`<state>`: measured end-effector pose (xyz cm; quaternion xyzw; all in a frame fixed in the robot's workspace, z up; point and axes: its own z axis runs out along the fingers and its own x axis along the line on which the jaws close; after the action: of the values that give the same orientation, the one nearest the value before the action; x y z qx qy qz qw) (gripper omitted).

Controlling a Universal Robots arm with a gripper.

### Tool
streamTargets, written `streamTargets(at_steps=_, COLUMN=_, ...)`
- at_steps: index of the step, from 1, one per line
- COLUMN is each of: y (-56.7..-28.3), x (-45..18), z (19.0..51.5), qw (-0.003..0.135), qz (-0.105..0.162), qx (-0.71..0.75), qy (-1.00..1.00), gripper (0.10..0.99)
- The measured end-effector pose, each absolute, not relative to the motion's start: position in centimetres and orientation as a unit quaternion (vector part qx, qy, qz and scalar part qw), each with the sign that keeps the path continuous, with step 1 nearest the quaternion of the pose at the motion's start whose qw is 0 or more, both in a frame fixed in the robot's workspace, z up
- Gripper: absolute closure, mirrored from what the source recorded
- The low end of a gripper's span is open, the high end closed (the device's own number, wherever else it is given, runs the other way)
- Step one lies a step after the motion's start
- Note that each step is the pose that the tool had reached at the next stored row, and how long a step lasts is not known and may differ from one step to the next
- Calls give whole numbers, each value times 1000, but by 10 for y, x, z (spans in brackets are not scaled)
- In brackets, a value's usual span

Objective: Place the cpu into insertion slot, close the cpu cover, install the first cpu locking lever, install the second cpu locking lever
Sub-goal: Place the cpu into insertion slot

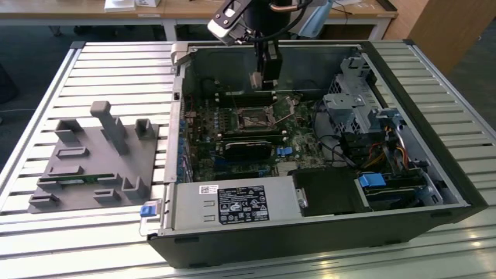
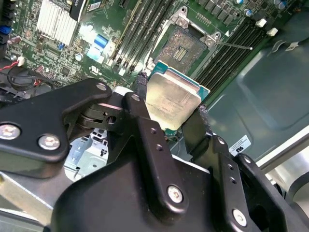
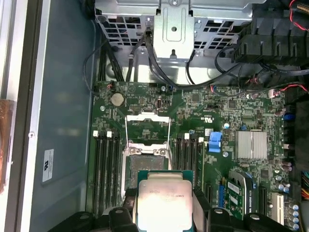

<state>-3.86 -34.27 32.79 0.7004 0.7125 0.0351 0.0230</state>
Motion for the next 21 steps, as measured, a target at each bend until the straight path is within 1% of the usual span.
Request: streamTargets(at_steps=21, y=-343, x=-39, z=319, qw=23, qz=35, qx=700, qy=713, gripper=545)
